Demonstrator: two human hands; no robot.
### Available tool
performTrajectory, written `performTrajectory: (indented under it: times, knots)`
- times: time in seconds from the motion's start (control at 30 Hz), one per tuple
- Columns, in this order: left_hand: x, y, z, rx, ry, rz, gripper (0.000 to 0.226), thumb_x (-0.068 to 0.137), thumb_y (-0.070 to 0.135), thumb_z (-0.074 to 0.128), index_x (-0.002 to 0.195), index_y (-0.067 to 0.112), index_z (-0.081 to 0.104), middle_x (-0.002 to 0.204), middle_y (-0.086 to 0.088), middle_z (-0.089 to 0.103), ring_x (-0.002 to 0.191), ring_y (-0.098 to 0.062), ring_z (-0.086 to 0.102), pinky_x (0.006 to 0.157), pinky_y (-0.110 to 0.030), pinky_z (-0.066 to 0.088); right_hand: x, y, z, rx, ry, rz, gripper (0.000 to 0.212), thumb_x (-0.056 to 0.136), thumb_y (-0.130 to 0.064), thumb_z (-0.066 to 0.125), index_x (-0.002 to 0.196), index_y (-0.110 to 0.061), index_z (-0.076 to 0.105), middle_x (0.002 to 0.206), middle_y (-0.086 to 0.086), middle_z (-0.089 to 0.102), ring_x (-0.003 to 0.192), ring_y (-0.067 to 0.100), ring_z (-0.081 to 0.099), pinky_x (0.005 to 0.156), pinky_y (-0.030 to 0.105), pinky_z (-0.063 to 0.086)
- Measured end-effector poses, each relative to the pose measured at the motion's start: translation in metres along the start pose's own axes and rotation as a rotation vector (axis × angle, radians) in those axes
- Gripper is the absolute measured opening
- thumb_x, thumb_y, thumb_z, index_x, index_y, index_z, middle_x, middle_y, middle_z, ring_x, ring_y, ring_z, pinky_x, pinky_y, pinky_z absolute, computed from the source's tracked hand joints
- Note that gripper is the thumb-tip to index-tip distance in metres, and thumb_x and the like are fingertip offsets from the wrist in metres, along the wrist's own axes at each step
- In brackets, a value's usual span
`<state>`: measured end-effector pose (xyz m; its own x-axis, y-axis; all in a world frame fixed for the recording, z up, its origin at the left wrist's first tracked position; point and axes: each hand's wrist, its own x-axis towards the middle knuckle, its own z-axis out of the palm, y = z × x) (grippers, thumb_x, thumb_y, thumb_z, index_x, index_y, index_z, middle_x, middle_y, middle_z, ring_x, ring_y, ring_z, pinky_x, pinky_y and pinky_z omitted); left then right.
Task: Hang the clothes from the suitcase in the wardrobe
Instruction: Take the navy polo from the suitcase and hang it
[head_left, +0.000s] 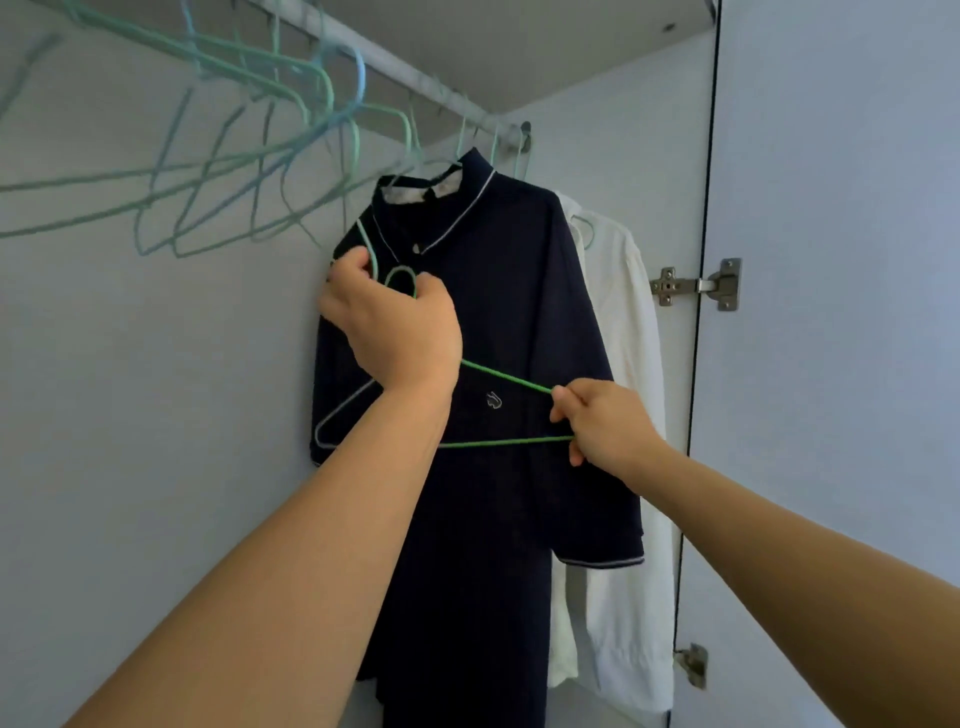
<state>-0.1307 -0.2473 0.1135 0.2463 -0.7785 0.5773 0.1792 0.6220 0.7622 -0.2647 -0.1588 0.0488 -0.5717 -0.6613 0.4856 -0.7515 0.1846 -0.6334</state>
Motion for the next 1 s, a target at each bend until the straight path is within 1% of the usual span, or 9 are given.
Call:
performTrajectory:
  times: [0.07,0.17,0.27,0.4,0.57,0.67,0.8,0.9,1.0]
  knots:
    - [-0.015,-0.012,0.001,-0.023,0.012,-0.009,0.066,0.091,0.013,0.061,0.147,0.016,0.026,0.146,-0.005,0.023,0.101,-0.012,0.056,0.081,-0.022,0.049,-0.017,0.031,0.003,-0.158,-0.101,0.018,0.036,0.102,-0.029,0.037,0.083,-0.011,0.061,0.056,-0.002,0.054,0.047,0.012,0.053,0.054,0.020,0.043]
    - [-0.041,-0.029,0.002,-0.032,-0.044,-0.053,0.076,0.091,0.009,0.059,0.153,0.014,0.014,0.151,-0.004,0.015,0.111,-0.007,0.050,0.086,-0.017,0.047,-0.046,0.077,0.000,-0.473,-0.282,0.046,0.032,0.101,-0.027,0.037,0.096,-0.010,0.064,0.081,0.004,0.060,0.074,0.019,0.060,0.067,0.029,0.049]
    - [-0.067,-0.038,0.007,-0.036,-0.120,-0.168,0.069,0.092,0.011,0.058,0.150,0.016,0.022,0.149,-0.003,0.017,0.105,-0.006,0.051,0.076,-0.013,0.042,-0.075,0.112,-0.013,-0.743,-0.396,0.040,0.033,0.103,-0.021,0.033,0.114,-0.011,0.062,0.113,0.007,0.062,0.103,0.028,0.058,0.080,0.033,0.048]
    - [-0.123,-0.039,0.021,0.071,-0.266,-0.334,0.055,0.093,0.017,0.057,0.144,0.015,0.035,0.145,-0.006,0.027,0.093,-0.015,0.054,0.072,-0.023,0.042,-0.114,0.151,-0.050,-0.853,-0.410,0.134,0.038,0.103,-0.033,0.035,0.113,-0.009,0.062,0.112,0.009,0.063,0.103,0.026,0.058,0.074,0.031,0.044]
    - [-0.230,-0.046,0.038,0.245,-0.539,-0.517,0.048,0.093,0.019,0.054,0.138,0.010,0.042,0.139,-0.012,0.035,0.083,-0.020,0.049,0.074,-0.033,0.043,-0.179,0.192,-0.128,-0.724,-0.374,0.271,0.037,0.103,-0.034,0.036,0.105,-0.010,0.064,0.109,0.008,0.064,0.104,0.025,0.057,0.084,0.032,0.047]
    - [-0.301,-0.048,0.043,0.413,-0.704,-0.652,0.054,0.088,0.022,0.060,0.134,0.004,0.041,0.135,-0.017,0.037,0.085,-0.025,0.047,0.069,-0.033,0.046,-0.228,0.213,-0.189,-0.580,-0.337,0.358,0.035,0.103,-0.032,0.037,0.087,-0.013,0.063,0.077,-0.003,0.059,0.071,0.013,0.055,0.066,0.024,0.042]
    - [-0.391,-0.053,0.041,0.485,-0.871,-0.782,0.094,0.058,0.055,0.077,0.132,0.008,0.046,0.132,-0.014,0.048,0.107,-0.034,0.055,0.087,-0.046,0.054,-0.307,0.249,-0.281,-0.259,-0.249,0.562,0.036,0.100,-0.033,0.045,0.073,-0.013,0.060,0.055,0.000,0.046,0.055,0.018,0.046,0.058,0.025,0.036]
    - [-0.450,-0.042,0.036,0.412,-1.044,-0.737,0.125,0.056,0.067,0.080,0.150,0.011,0.020,0.151,-0.011,0.034,0.134,-0.033,0.039,0.108,-0.046,0.039,-0.359,0.272,-0.338,-0.094,-0.246,0.641,0.031,0.099,-0.026,0.047,0.077,-0.009,0.059,0.059,0.003,0.038,0.055,0.019,0.047,0.060,0.023,0.037]
    - [-0.503,-0.021,0.033,0.199,-1.250,-0.693,0.098,0.077,0.052,0.072,0.153,0.019,0.018,0.146,-0.007,0.043,0.132,-0.024,0.043,0.108,-0.038,0.035,-0.405,0.291,-0.381,0.032,-0.238,0.727,0.029,0.100,-0.023,0.047,0.081,-0.005,0.060,0.059,0.001,0.042,0.062,0.019,0.059,0.068,0.024,0.050]
